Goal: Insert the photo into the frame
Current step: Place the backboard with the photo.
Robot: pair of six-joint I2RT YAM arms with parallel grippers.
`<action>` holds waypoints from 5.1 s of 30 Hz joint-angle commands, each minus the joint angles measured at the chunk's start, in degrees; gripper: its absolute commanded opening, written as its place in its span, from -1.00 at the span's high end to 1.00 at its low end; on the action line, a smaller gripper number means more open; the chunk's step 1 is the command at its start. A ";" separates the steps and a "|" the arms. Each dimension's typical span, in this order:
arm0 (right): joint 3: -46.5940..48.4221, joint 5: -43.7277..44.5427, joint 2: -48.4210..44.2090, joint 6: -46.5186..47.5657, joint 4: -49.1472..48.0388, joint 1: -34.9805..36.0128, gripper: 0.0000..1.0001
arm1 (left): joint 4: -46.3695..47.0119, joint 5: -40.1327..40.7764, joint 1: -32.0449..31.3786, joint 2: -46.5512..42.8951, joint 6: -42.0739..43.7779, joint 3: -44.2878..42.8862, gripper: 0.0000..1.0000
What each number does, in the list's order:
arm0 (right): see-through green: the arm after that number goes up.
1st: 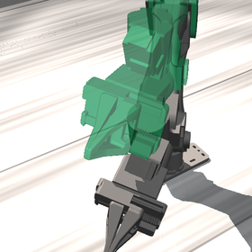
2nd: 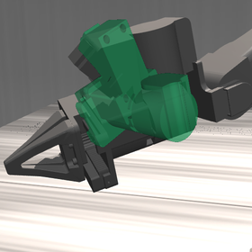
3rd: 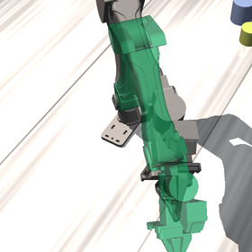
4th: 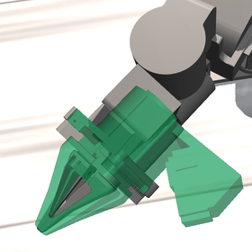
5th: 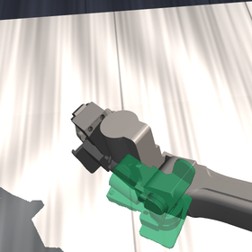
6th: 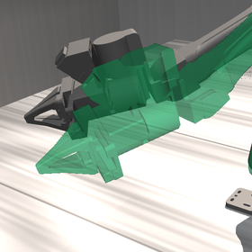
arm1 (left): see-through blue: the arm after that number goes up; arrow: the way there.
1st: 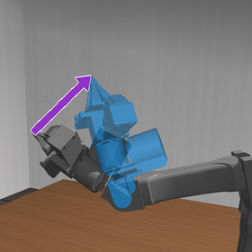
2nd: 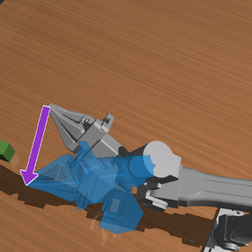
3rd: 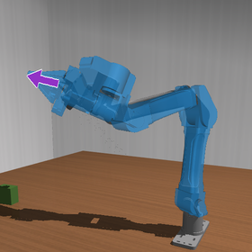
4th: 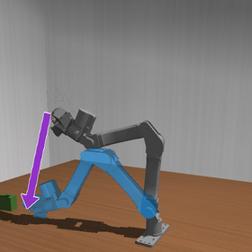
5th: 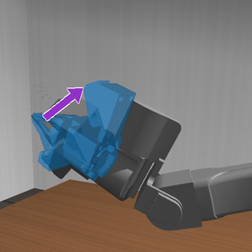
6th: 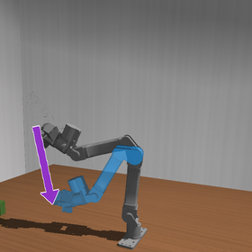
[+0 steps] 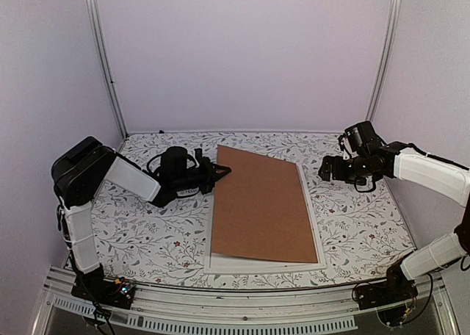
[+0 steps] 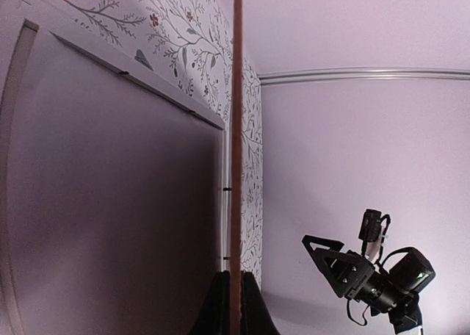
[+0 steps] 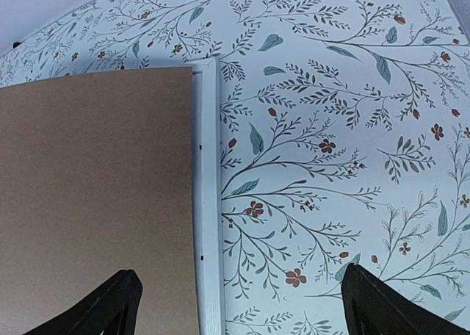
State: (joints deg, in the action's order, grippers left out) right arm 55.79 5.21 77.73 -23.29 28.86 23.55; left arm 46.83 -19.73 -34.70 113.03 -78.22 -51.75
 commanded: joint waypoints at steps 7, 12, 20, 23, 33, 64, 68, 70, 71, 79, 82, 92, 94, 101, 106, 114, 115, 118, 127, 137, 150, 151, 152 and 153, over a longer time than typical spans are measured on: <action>-0.33 -0.34 0.84 0.23 -0.83 -0.31 -0.98 | 2.89 -3.28 1.23 1.28 -0.93 -3.55 1.00; -0.33 -0.42 0.93 0.17 -0.83 -0.27 -0.98 | 2.66 -3.80 1.30 1.97 -0.87 -4.06 1.00; -0.72 -0.32 1.19 0.17 -0.90 -0.31 -0.98 | 2.24 -3.57 1.31 2.20 -0.65 -3.85 1.00; -0.85 -0.29 1.24 0.17 -1.00 -0.29 -0.98 | 2.01 -3.37 1.28 2.12 -0.55 -3.46 1.00; -0.99 -0.55 1.37 0.10 -1.17 -0.30 -0.98 | 2.28 -2.89 1.21 3.16 -0.44 -3.10 1.00; -1.82 -0.67 2.16 0.17 -1.79 -0.29 -0.98 | 5.35 -0.29 -0.68 5.58 -2.43 -1.89 1.00; -1.91 -0.71 2.33 0.16 -1.88 -0.27 -0.98 | 5.15 -0.24 -0.83 5.91 -1.91 -1.87 1.00; -1.99 -0.73 2.33 0.17 -1.96 -0.30 -0.98 | 5.15 -0.27 -0.97 6.13 -1.79 -1.86 0.98; -2.00 -0.70 2.40 0.17 -1.97 -0.34 -0.98 | 5.03 -0.30 -1.05 6.20 -1.70 -1.87 0.96; -2.18 -0.85 2.68 0.17 -2.10 -0.28 -0.98 | 3.71 -0.81 -1.17 6.54 -0.69 -1.98 0.54; -2.26 -0.98 2.84 0.15 -2.27 -0.31 -0.98 | 2.42 -1.42 -1.17 6.58 0.04 -2.48 0.21; -2.77 -1.58 3.30 0.00 -2.99 -0.26 -0.98 | -4.85 -1.49 -1.25 5.46 4.07 -3.98 -0.07; -2.88 -1.96 3.42 -0.01 -3.25 -0.30 -0.98 | -7.99 -1.33 -1.36 4.97 5.73 -4.83 -0.09; -3.14 -2.73 4.12 -0.23 -3.95 -0.27 -0.98 | -18.93 -0.97 -1.79 4.48 11.93 -9.41 -0.13; -3.40 -2.84 4.25 -0.27 -4.25 -0.33 -0.98 | -23.34 0.51 -1.95 3.53 14.32 -10.33 -0.14; -3.66 -3.18 4.49 -0.40 -4.60 -0.26 -0.98 | -30.76 2.43 -2.31 2.84 19.28 -13.54 -0.16; -3.71 -3.11 4.48 -0.43 -4.65 -0.26 -0.98 | -31.37 2.72 -2.32 2.82 19.84 -13.80 -0.16; -4.00 -3.10 4.48 -0.44 -4.72 -0.33 -0.98 | -33.35 3.26 -2.32 2.68 21.16 -14.70 -0.17; -4.35 -3.19 4.42 -0.53 -4.94 -0.34 -0.98 | -35.18 3.93 -2.31 2.23 22.55 -15.32 -0.17; -4.55 -3.17 4.27 -0.55 -5.04 -0.27 -0.98 | -37.65 6.43 -2.35 0.43 24.89 -15.42 -0.17; -4.55 -3.36 4.61 -0.62 -5.17 -0.24 -0.98 | -40.24 8.37 -2.25 -0.84 26.98 -15.47 -0.17; -4.55 -3.34 4.62 -0.62 -5.21 -0.24 -0.98 | -40.48 8.80 -2.22 -0.96 27.22 -15.49 -0.17; -4.55 -3.41 4.54 -0.62 -5.22 -0.27 -0.98 | -40.68 9.01 -2.22 -1.08 27.36 -15.57 -0.17; -4.63 -3.39 4.53 -0.68 -5.22 -0.34 -0.98 | -40.87 9.10 -2.22 -1.14 27.55 -15.58 -0.18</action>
State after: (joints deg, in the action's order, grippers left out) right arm 51.72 2.39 81.56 -23.35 24.75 23.55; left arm 6.50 -12.12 -36.38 115.07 -52.69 -65.87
